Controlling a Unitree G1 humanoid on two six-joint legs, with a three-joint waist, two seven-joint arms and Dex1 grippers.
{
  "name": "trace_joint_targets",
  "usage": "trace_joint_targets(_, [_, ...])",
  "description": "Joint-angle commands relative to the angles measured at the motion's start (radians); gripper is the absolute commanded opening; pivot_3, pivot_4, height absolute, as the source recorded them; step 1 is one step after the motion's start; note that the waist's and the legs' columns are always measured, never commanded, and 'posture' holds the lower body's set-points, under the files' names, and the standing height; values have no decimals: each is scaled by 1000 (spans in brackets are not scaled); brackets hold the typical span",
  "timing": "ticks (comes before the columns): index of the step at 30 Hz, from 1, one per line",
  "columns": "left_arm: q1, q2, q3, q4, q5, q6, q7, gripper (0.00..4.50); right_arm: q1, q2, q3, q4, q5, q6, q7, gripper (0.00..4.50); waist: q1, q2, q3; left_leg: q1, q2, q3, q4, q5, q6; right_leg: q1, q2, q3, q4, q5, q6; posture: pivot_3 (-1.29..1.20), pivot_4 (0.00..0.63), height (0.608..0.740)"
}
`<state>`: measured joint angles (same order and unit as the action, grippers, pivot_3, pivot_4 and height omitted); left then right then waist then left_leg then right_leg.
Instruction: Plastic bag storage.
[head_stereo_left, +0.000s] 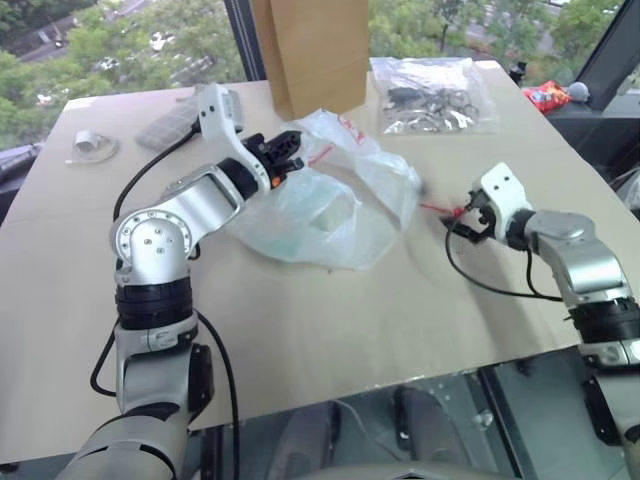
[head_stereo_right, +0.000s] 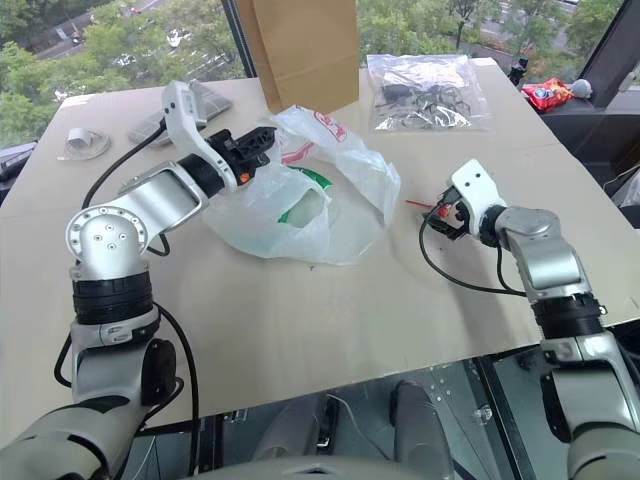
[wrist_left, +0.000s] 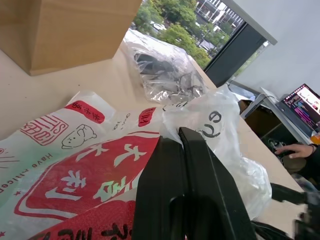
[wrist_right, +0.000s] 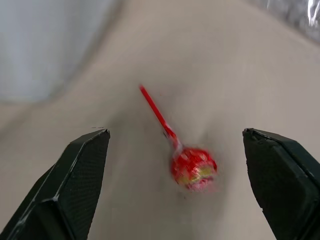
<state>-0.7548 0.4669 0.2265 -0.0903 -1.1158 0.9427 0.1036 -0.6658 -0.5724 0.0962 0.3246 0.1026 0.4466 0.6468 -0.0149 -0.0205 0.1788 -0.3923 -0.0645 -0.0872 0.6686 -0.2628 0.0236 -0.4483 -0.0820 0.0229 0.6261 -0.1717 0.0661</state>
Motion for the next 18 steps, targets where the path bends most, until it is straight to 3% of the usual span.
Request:
trace_joint_targets(1, [-3,7,36,-74,2,9,2,0,-40,12,-15,99,-21,-80,1,4296,0,0,0,0,0,0,0,0,0,0,0,0,0,0,0,0,150,740])
trace_joint_targets(2, [3,8,43,-81,1,12,8,0,-43,18,-11,135,-27,-101,7,4296,0,0,0,0,0,0,0,0,0,0,0,0,0,0,0,0,150,740])
trace_joint_targets(5, [12,6,55,-97,-2,21,18,0,-55,36,-12,212,-32,-141,16,3443,-1,0,0,0,0,0,0,0,0,0,0,0,0,0,0,0,150,740])
trace_joint_targets(8, [14,2,62,-106,0,28,24,0,-61,41,-12,237,-38,-169,22,2164,0,0,0,0,0,0,0,0,0,1,0,0,0,0,1,0,150,740])
trace_joint_targets(10, [13,-1,67,-109,0,33,26,0,-50,35,-18,202,-34,-168,27,949,1,0,0,1,0,0,1,0,0,1,0,0,0,0,1,0,150,740])
trace_joint_targets(14, [12,-6,67,-112,4,34,26,0,25,-16,-39,-11,0,-115,71,788,3,0,0,0,0,-1,1,0,0,1,0,0,0,1,1,0,150,740])
trace_joint_targets(18, [14,1,58,-117,10,41,-6,0,202,-126,-105,-504,228,142,218,788,4,1,0,-3,0,-2,1,0,0,-1,-1,-1,-1,1,1,0,150,740])
